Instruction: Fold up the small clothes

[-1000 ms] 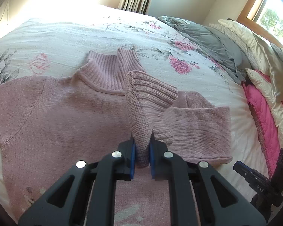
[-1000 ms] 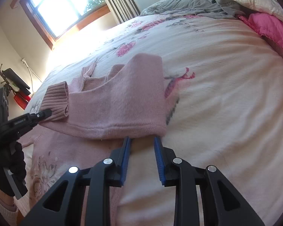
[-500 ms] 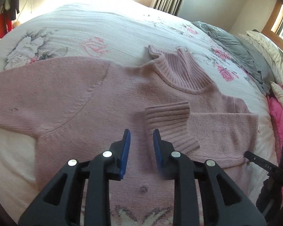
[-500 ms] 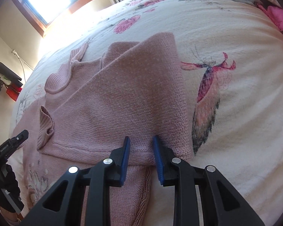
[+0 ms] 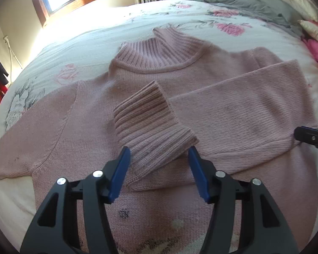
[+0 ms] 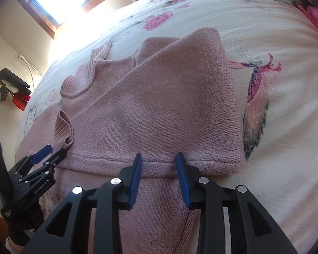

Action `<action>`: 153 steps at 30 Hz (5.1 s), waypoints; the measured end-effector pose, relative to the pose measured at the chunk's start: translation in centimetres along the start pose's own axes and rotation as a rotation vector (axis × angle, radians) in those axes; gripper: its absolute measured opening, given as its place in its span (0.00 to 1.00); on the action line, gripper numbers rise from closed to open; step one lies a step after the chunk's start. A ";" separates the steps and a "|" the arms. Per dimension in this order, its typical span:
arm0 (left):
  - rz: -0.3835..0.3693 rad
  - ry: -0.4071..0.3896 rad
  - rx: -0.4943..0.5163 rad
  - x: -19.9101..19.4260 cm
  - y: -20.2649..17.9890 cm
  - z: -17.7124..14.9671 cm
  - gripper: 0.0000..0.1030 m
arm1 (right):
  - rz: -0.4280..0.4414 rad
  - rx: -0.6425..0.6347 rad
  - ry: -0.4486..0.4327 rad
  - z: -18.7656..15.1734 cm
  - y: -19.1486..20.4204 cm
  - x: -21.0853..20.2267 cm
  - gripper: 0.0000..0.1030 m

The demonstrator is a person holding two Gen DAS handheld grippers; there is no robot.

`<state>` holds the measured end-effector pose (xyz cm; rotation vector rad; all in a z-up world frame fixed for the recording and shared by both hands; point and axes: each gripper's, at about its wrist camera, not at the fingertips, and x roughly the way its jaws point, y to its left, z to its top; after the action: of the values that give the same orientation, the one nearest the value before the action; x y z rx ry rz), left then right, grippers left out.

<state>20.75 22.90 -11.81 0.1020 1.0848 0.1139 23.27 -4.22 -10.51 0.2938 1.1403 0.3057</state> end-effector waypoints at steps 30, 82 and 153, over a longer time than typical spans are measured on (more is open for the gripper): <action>-0.106 0.001 -0.370 1.1 13.4 -3.4 0.22 | -0.101 -0.109 0.053 -0.8 3.5 2.2 0.36; -0.130 -0.193 -1.135 -2.8 54.0 -14.1 0.05 | -0.081 -0.279 0.145 -2.4 13.7 6.8 0.48; -0.204 -0.178 -0.607 -6.3 36.3 -9.6 0.26 | 0.319 -0.352 0.157 -0.6 36.1 7.8 0.12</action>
<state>7.79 58.21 -5.74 -0.5341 0.8392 0.2404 22.51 32.03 -3.54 0.1398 1.1686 0.8132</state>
